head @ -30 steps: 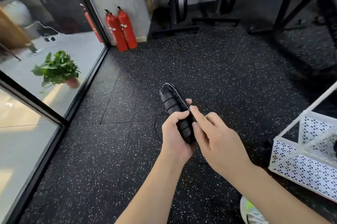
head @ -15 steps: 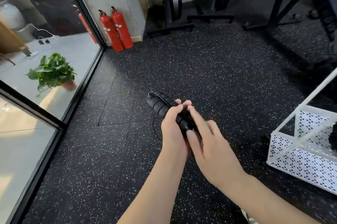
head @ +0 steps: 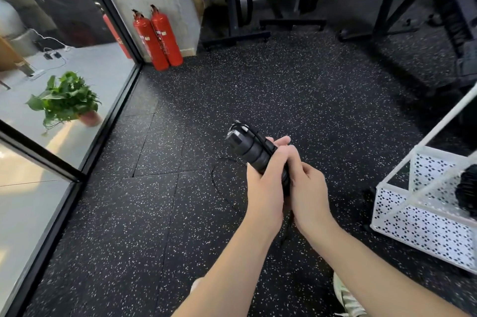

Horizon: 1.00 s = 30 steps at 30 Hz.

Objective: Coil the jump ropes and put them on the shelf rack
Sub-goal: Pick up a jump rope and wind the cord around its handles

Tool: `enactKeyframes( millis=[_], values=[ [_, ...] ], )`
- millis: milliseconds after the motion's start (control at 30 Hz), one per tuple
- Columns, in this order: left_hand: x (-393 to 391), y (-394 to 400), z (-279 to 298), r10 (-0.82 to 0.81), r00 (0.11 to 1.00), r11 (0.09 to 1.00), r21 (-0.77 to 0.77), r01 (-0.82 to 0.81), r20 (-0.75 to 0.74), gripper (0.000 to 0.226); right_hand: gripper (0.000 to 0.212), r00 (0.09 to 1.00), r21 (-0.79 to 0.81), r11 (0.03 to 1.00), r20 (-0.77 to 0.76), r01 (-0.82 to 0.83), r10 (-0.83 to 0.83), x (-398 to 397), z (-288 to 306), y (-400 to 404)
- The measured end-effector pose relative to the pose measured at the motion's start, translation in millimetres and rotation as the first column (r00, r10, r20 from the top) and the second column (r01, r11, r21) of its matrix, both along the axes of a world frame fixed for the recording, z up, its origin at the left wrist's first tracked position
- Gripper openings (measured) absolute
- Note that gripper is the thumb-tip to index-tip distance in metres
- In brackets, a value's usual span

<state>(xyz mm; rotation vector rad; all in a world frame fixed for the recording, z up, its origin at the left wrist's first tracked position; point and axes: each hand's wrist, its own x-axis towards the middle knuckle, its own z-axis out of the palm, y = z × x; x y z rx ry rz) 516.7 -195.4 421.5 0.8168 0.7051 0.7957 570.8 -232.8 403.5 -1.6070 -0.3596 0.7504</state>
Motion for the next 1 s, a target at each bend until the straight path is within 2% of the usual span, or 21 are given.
enactKeyframes(
  millis=[100, 200, 233, 267, 300, 333, 367, 400, 433, 467, 533, 567, 667, 767, 833, 933, 1000],
  values=[
    [1, 7, 1, 0.058, 0.998, 0.998, -0.005, -0.058, -0.04, 0.044, 0.072, 0.995, 0.008, 1.0, 0.103, 0.005, -0.006, 6, -1, 2],
    [-13, 20, 10, 0.151, 0.981, 0.987, 0.081, -0.142, -0.12, 0.088, 0.074, 0.971, -0.036, 0.999, 0.238, 0.007, 0.002, 20, 1, 0],
    [-22, 26, 13, 0.197, 0.963, 0.973, 0.156, -0.169, -0.184, 0.104, 0.07, 0.949, -0.076, 0.997, 0.316, 0.009, 0.016, 27, 2, -2],
    [-32, 31, 15, 0.256, 0.932, 0.936, 0.308, -0.172, -0.256, 0.114, 0.065, 0.914, -0.128, 0.992, 0.403, 0.014, 0.039, 34, 4, -5],
    [-41, 37, 15, 0.318, 0.89, 0.85, 0.514, -0.114, -0.328, 0.118, 0.06, 0.872, -0.178, 0.984, 0.484, 0.02, 0.07, 41, 5, -7],
    [-49, 41, 13, 0.365, 0.844, 0.708, 0.705, 0.022, -0.392, 0.117, 0.055, 0.831, -0.217, 0.976, 0.545, 0.014, 0.109, 47, 7, -9],
    [-53, 44, 11, 0.404, 0.781, 0.527, 0.819, 0.227, -0.477, 0.115, 0.052, 0.796, -0.245, 0.969, 0.586, -0.006, 0.153, 51, 7, -10],
    [-54, 45, 8, 0.458, 0.69, 0.337, 0.828, 0.448, -0.56, 0.111, 0.05, 0.769, -0.267, 0.963, 0.607, -0.037, 0.198, 52, 6, -10],
    [-53, 44, 4, 0.512, 0.594, 0.194, 0.757, 0.624, -0.62, 0.109, 0.05, 0.753, -0.28, 0.957, 0.613, -0.075, 0.238, 50, 5, -10],
    [-50, 43, -1, 0.549, 0.497, 0.126, 0.655, 0.745, -0.672, 0.106, 0.049, 0.747, -0.291, 0.95, 0.606, -0.111, 0.273, 47, 3, -10],
    [-45, 42, -7, 0.553, 0.318, 0.149, 0.466, 0.872, -0.77, 0.09, 0.047, 0.747, -0.315, 0.935, 0.58, -0.163, 0.325, 42, 3, -10],
    [-46, 43, -9, 0.532, 0.282, 0.169, 0.427, 0.889, -0.798, 0.075, 0.046, 0.748, -0.324, 0.927, 0.564, -0.19, 0.351, 40, 4, -11],
    [-50, 45, -8, 0.475, 0.302, 0.191, 0.432, 0.881, -0.826, 0.035, 0.048, 0.759, -0.314, 0.912, 0.516, -0.266, 0.398, 41, 6, -14],
    [-50, 42, -5, 0.435, 0.333, 0.246, 0.466, 0.85, -0.836, 0.029, 0.048, 0.857, -0.126, 0.923, 0.343, -0.363, 0.384, 44, 4, -18],
    [-50, 42, -2, 0.412, 0.347, 0.329, 0.493, 0.806, -0.843, 0.028, 0.046, 0.907, 0.006, 0.927, 0.213, -0.374, 0.364, 45, 2, -20],
    [-52, 48, 4, 0.386, 0.343, 0.44, 0.497, 0.748, -0.857, 0.024, 0.05, 0.9, 0.064, 0.932, 0.29, -0.356, 0.324, 47, -8, -22],
    [-54, 49, 6, 0.365, 0.345, 0.473, 0.491, 0.731, -0.865, 0.023, 0.047, 0.881, 0.061, 0.941, 0.377, -0.332, 0.286, 47, -15, -22]
  ],
)
